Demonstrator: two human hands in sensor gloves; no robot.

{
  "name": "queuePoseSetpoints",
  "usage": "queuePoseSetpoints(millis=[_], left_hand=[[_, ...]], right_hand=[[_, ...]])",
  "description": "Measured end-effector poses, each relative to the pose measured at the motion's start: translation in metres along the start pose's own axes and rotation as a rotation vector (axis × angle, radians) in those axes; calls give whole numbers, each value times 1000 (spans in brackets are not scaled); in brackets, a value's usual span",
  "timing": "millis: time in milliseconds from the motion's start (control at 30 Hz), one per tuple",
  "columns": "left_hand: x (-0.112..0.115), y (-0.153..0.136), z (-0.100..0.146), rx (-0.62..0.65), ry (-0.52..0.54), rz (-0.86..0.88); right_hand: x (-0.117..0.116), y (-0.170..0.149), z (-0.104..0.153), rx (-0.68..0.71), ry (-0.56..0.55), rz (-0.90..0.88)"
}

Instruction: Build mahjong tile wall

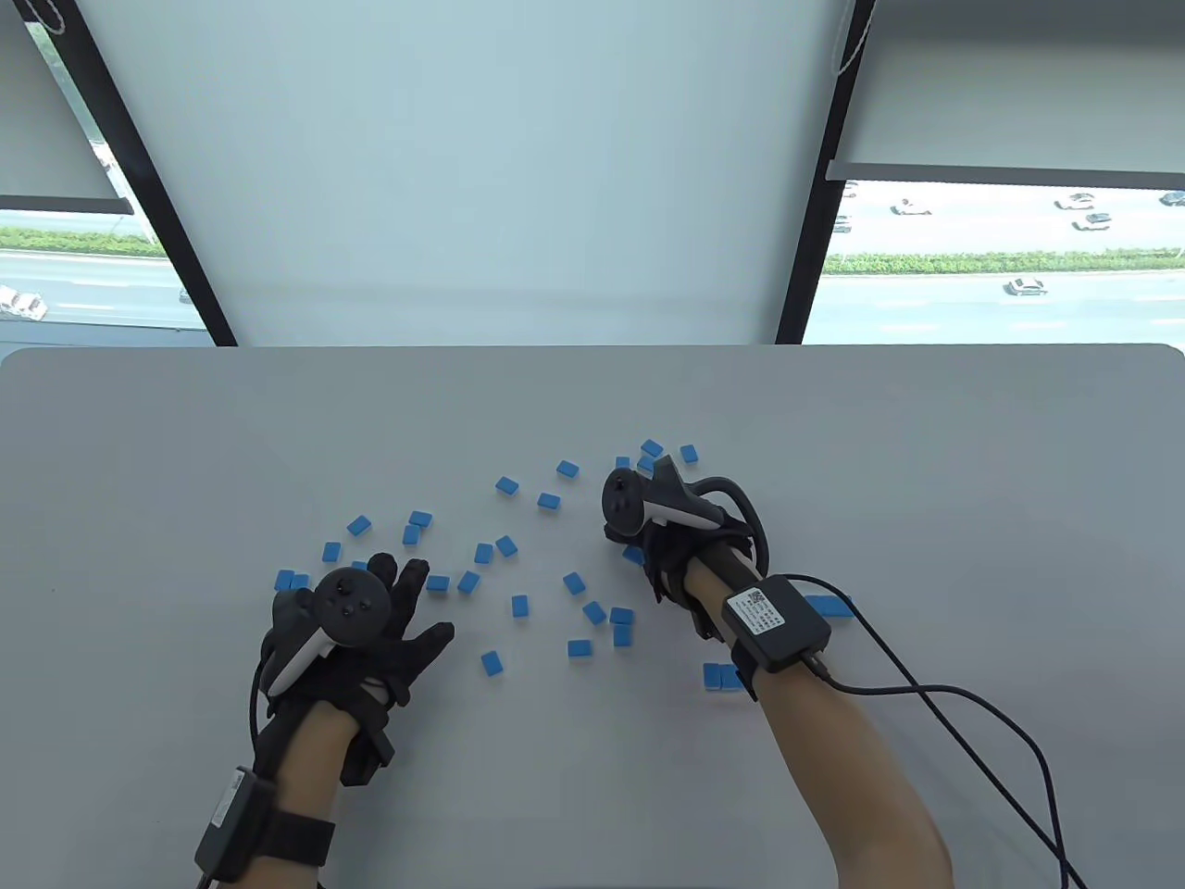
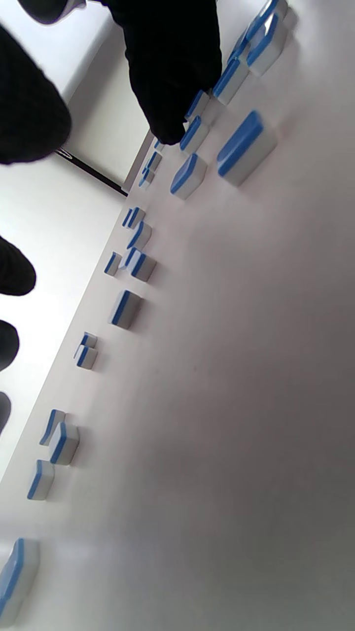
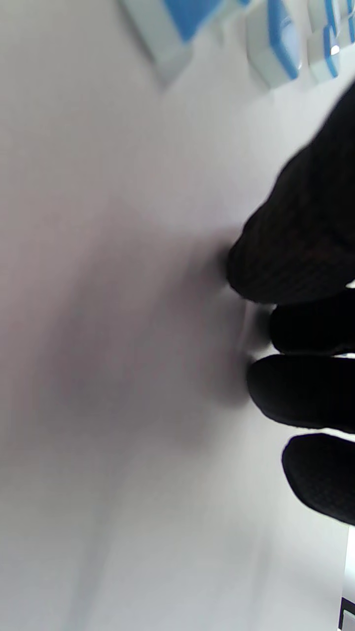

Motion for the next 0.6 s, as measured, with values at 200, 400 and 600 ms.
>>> queuePoseSetpoints(millis=[200,400,600], left_hand=[[0,1,1,3,-1,-7],[0,1,1,6,3,-7],[0,0,1,7,5,4]], right_hand=[[0,13,4,9,-20,67],[-2,21,5,5,-47,90],[3,14,16,-1,-83,107]])
Point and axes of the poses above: the tracker on the back of each hand, its own y axis roughly to the thumb side, its own z axis roughly from the fingertips to the wrist, x = y × z, the point moved 1 cm from there along -z, roughly from the wrist to the fingertips, and after that the axes turned 3 degrees about z, right-handed, at the moved point
